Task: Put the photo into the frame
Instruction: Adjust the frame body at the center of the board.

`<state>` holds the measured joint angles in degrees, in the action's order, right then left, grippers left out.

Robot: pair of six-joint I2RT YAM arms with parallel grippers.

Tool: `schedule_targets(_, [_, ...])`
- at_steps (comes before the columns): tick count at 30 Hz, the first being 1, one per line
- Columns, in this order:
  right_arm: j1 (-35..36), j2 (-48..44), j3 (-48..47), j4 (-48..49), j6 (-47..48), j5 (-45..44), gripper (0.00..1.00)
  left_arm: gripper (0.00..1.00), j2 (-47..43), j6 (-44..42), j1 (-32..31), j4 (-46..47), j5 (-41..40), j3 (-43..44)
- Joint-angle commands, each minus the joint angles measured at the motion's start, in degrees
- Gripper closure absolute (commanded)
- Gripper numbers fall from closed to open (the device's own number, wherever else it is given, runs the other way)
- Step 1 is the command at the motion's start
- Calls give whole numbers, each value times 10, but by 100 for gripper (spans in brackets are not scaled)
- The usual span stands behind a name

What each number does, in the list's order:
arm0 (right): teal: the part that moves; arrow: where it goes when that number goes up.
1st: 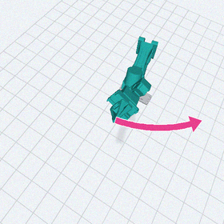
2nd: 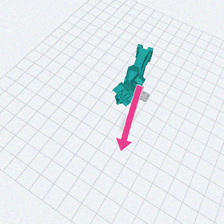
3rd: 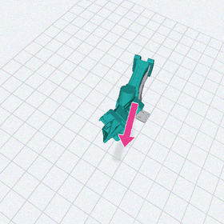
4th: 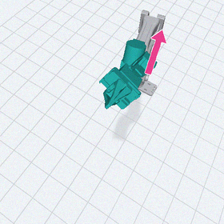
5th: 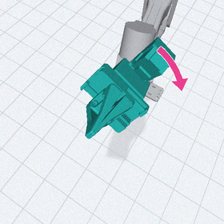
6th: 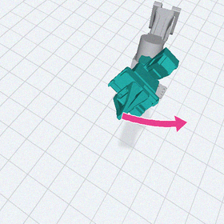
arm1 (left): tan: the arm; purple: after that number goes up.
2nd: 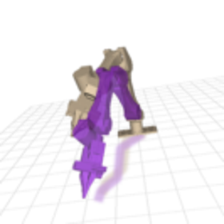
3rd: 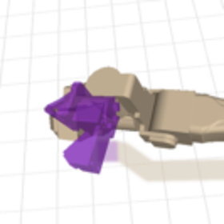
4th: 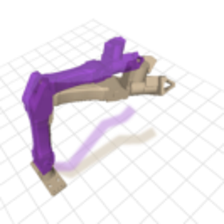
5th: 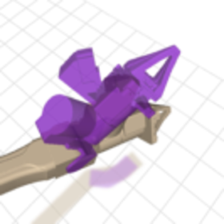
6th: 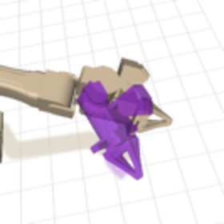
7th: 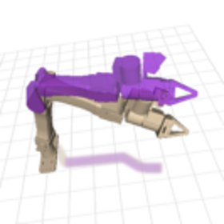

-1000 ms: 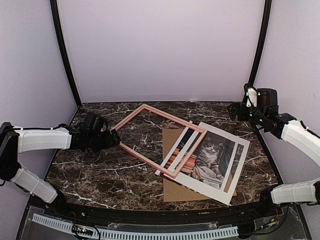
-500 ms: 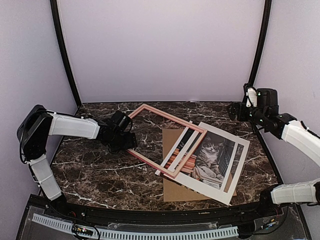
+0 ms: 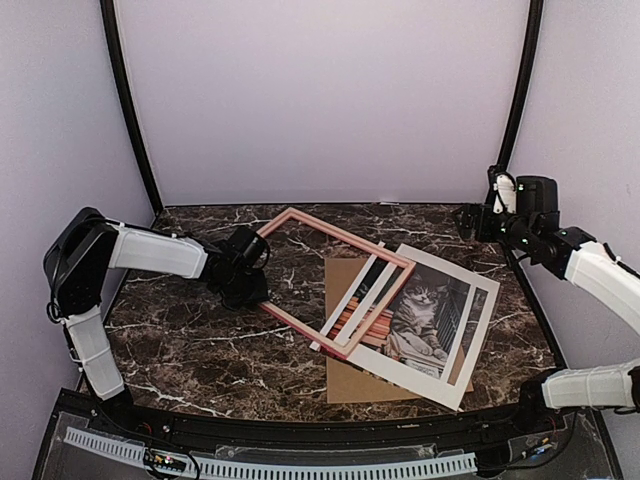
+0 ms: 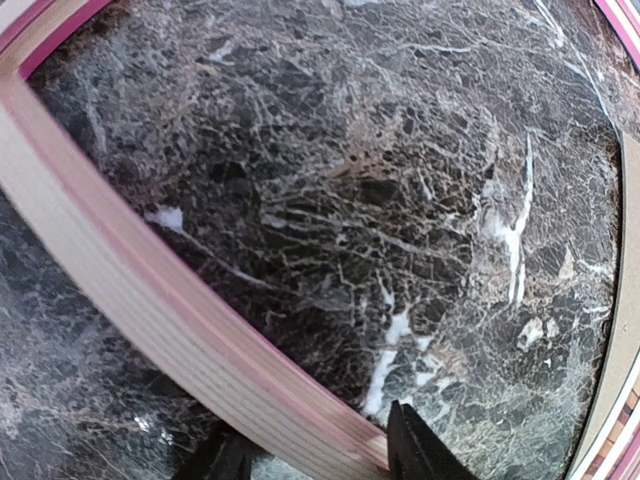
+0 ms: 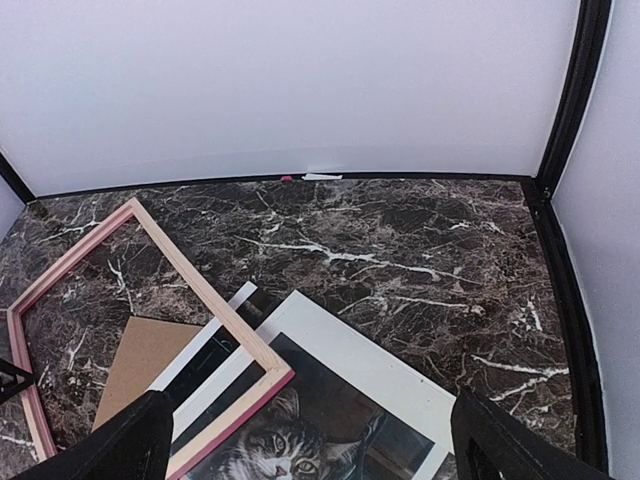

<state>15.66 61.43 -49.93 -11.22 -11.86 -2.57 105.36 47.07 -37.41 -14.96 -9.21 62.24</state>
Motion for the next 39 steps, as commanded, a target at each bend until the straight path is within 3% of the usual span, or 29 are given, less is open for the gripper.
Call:
schedule_targets(1, [4, -15, -7, 20, -7, 6, 1, 58, -9, -42, 5, -46, -20, -10])
schedule_targets(7, [4, -8, -9, 20, -9, 14, 1, 72, -37, -71, 48, -43, 14, -37])
schedule_targets(18, [4, -3, -11, 11, -11, 24, 1, 82, -73, -200, 156, -96, 19, -29])
schedule_targets(32, [5, 57, -41, -103, -60, -43, 1, 83, -21, -384, 263, -165, -45, 62])
schedule_targets(39, [4, 108, -45, -147, -55, -19, 1, 82, 4, -434, 295, -136, 11, 75])
